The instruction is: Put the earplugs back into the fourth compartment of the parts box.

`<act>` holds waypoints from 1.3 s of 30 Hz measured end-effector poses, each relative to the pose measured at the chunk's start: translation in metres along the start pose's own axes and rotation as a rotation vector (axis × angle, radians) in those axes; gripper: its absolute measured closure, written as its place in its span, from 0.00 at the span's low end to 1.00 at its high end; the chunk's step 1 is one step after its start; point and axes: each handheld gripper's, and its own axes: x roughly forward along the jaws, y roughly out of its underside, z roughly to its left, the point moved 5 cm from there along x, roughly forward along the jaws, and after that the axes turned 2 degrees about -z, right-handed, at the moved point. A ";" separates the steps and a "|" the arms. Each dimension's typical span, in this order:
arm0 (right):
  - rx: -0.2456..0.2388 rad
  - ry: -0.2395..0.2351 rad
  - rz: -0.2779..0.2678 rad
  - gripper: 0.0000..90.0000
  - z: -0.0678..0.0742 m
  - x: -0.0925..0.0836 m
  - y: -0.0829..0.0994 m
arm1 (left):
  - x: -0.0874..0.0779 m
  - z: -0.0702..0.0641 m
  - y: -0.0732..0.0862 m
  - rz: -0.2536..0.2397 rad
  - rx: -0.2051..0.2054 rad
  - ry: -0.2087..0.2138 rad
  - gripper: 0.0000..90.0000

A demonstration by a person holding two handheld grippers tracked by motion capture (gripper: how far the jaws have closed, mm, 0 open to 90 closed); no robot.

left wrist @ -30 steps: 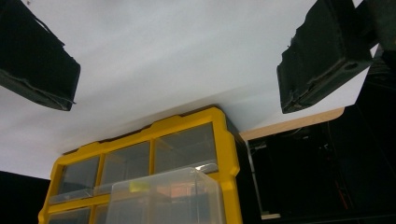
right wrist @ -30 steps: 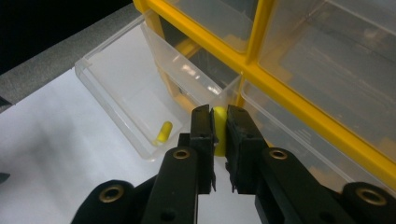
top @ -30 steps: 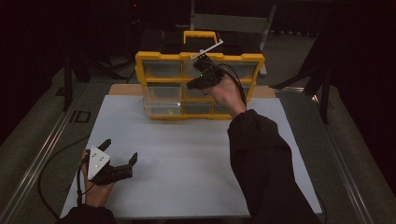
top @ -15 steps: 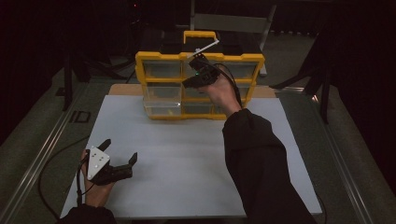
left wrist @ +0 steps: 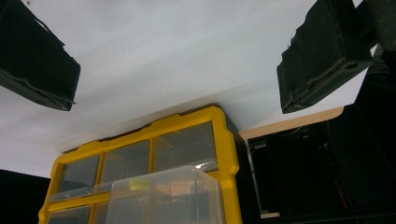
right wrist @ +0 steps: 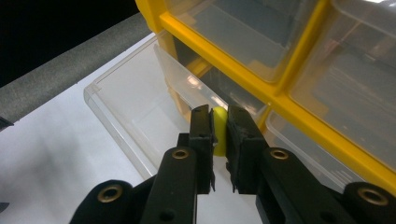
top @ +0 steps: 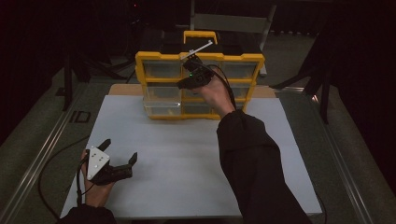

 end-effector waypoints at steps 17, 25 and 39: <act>-0.017 -0.006 0.011 0.89 0.014 0.014 -0.001 | 0.000 0.000 -0.001 -0.004 -0.001 0.004 0.00; -0.039 0.002 0.030 0.88 0.019 0.021 0.001 | 0.000 0.000 -0.001 -0.005 -0.001 0.003 0.00; -0.050 0.001 0.042 0.85 0.023 0.026 0.003 | 0.000 0.000 -0.001 -0.006 0.000 0.004 0.00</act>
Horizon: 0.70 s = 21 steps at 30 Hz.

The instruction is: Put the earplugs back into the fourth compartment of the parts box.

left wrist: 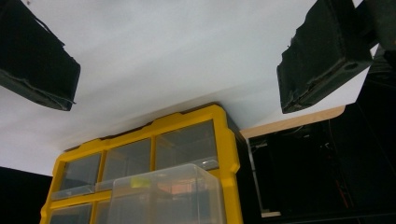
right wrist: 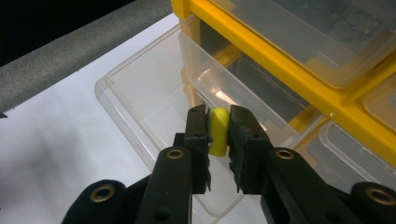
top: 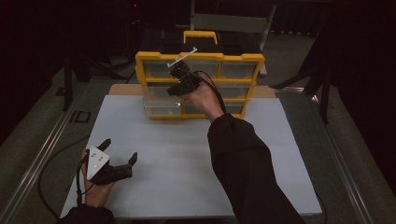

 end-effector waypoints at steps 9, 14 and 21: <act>0.016 -0.009 -0.012 0.50 -0.001 0.000 0.001 | 0.000 0.000 0.000 0.000 0.000 0.000 0.00; 0.016 0.004 -0.015 0.26 -0.002 -0.001 0.002 | 0.000 0.000 0.000 0.000 0.000 0.000 0.00; 0.031 0.021 -0.003 0.10 -0.003 -0.005 0.005 | 0.000 0.000 0.000 -0.001 0.000 0.000 0.00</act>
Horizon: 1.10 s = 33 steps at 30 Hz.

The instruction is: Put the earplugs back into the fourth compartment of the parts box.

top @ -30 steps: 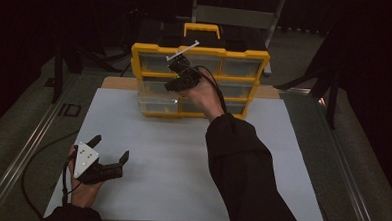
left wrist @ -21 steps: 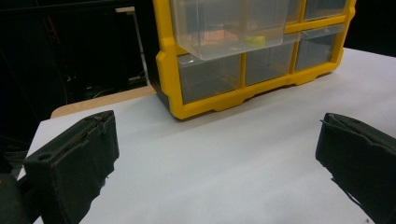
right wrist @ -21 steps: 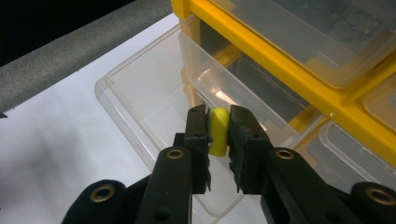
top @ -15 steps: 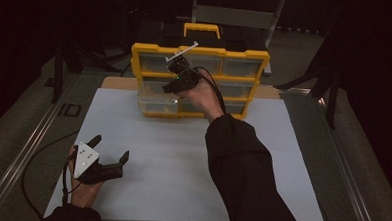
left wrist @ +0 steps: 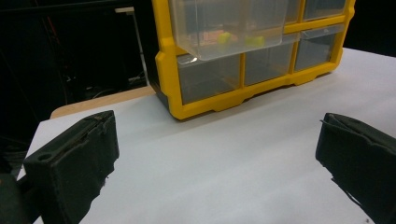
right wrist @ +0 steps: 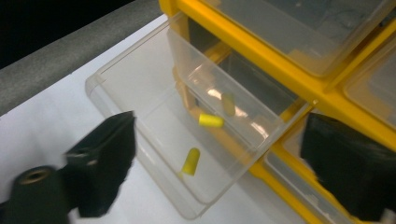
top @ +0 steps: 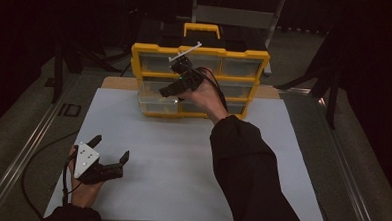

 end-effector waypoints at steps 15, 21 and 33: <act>-0.046 -0.002 0.001 0.08 0.002 -0.011 0.008 | 0.000 0.000 0.000 0.000 0.001 0.000 0.00; -0.042 -0.005 -0.010 0.08 0.001 -0.014 0.015 | 0.001 0.000 0.000 0.001 -0.004 0.000 0.00; -0.052 -0.018 -0.024 0.08 0.002 -0.018 0.029 | 0.000 0.000 0.001 0.003 0.004 0.001 0.00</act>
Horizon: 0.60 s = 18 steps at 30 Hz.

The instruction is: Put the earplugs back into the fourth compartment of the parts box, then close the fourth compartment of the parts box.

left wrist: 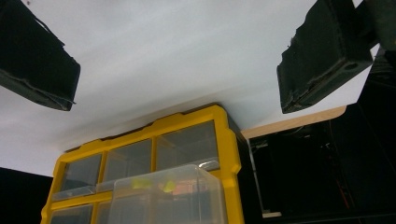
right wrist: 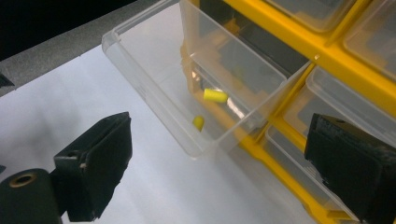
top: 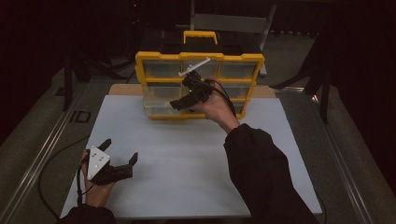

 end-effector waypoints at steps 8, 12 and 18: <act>0.020 -0.019 -0.003 0.08 -0.002 0.000 0.010 | 0.000 0.000 0.000 0.000 -0.002 -0.002 0.00; 0.022 -0.014 -0.012 0.08 -0.003 0.000 0.016 | 0.000 0.000 0.000 0.001 -0.001 -0.002 0.00; 0.027 -0.024 -0.013 0.12 -0.004 -0.002 0.023 | 0.000 0.000 0.000 0.002 0.001 -0.002 0.00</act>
